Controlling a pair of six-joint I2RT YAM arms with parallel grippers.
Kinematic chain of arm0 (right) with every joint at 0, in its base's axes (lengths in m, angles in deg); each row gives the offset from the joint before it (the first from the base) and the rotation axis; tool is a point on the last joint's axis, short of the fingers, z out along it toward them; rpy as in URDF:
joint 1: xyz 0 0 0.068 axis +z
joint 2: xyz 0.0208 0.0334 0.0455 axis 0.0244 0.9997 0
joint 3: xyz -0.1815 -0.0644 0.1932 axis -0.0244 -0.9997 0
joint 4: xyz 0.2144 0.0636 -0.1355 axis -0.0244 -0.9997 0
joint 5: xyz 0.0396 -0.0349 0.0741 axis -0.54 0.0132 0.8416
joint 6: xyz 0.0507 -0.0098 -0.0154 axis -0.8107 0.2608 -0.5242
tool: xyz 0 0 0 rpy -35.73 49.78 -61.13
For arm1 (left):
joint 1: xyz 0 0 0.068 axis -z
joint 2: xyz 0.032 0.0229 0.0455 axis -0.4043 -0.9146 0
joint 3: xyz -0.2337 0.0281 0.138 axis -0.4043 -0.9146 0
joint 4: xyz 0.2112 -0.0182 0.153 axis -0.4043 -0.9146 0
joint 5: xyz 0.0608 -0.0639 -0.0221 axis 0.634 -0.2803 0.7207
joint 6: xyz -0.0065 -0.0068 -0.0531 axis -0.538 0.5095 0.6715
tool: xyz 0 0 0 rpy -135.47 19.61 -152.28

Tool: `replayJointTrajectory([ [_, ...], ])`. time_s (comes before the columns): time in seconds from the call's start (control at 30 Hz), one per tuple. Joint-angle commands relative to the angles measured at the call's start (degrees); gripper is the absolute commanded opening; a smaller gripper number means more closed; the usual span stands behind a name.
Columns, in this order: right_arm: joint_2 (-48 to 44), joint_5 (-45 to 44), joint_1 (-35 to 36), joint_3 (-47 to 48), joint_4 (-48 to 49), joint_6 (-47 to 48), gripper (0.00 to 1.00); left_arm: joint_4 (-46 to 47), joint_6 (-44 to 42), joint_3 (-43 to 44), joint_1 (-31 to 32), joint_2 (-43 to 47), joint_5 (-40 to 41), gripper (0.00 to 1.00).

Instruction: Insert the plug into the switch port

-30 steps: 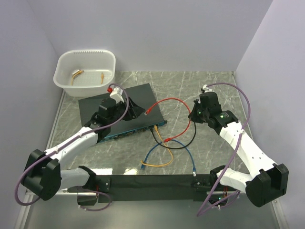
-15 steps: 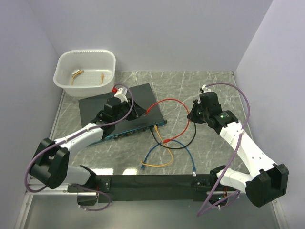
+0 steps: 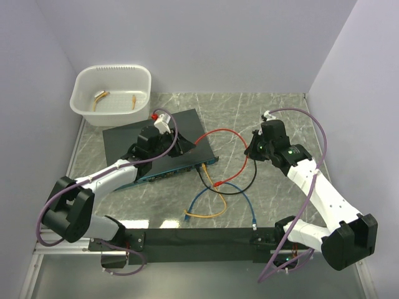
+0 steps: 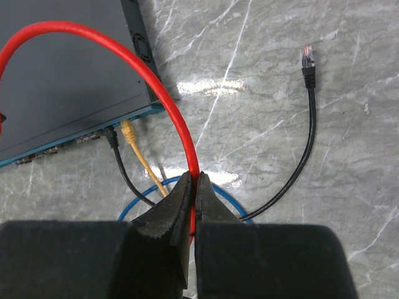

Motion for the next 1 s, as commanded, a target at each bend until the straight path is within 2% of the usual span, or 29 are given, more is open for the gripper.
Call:
replayJointTrajectory([
  [0.0, -1.39, 0.55, 0.34, 1.01, 2.47, 0.09, 0.00, 3.82, 0.81, 0.10, 0.30, 1.53, -2.77, 0.34],
  [0.2, -1.39, 0.63, 0.25, 0.65, 2.99, 0.00, 0.00, 5.06, 1.07, -1.22, 0.30, 2.93, -4.43, 0.23],
  [0.4, -1.21, 1.16, 0.25, 0.22, 3.43, -0.09, 0.00, 4.01, 0.37, -1.66, 0.30, 4.69, -5.49, 0.03],
  [0.53, -0.69, 2.47, 0.25, 0.39, 3.44, 0.61, 0.01, -0.28, -1.74, -0.34, 0.30, 7.05, -5.23, 0.00],
  [0.57, -0.16, 2.91, 0.25, 0.57, 3.17, 0.88, 0.10, -2.05, -3.57, 0.27, 0.39, 7.67, -4.88, 0.01],
  [0.6, 0.28, 3.27, 0.51, 0.92, 2.56, 2.01, 0.38, -4.24, -4.72, 1.06, 0.39, 8.46, -2.79, 0.00],
  [0.63, 0.72, 2.83, 0.95, 2.22, 1.86, 2.28, 0.52, -9.74, -6.04, 2.98, 0.56, 10.04, -1.46, 0.01],
  [0.73, 1.25, 1.16, 3.06, 5.38, 0.01, 3.08, 0.75, -18.30, -11.13, 7.37, 0.83, 12.33, 4.69, 0.00],
  [0.8, 0.46, 2.73, 5.16, 8.20, 0.62, 3.34, 0.81, -25.60, -15.69, 10.72, 0.83, 15.05, 6.98, 0.00],
  [0.97, 0.45, 13.00, 11.32, 14.71, 5.36, 4.04, 0.85, -36.85, -23.07, 17.14, 1.00, 18.57, 7.17, 0.01],
])
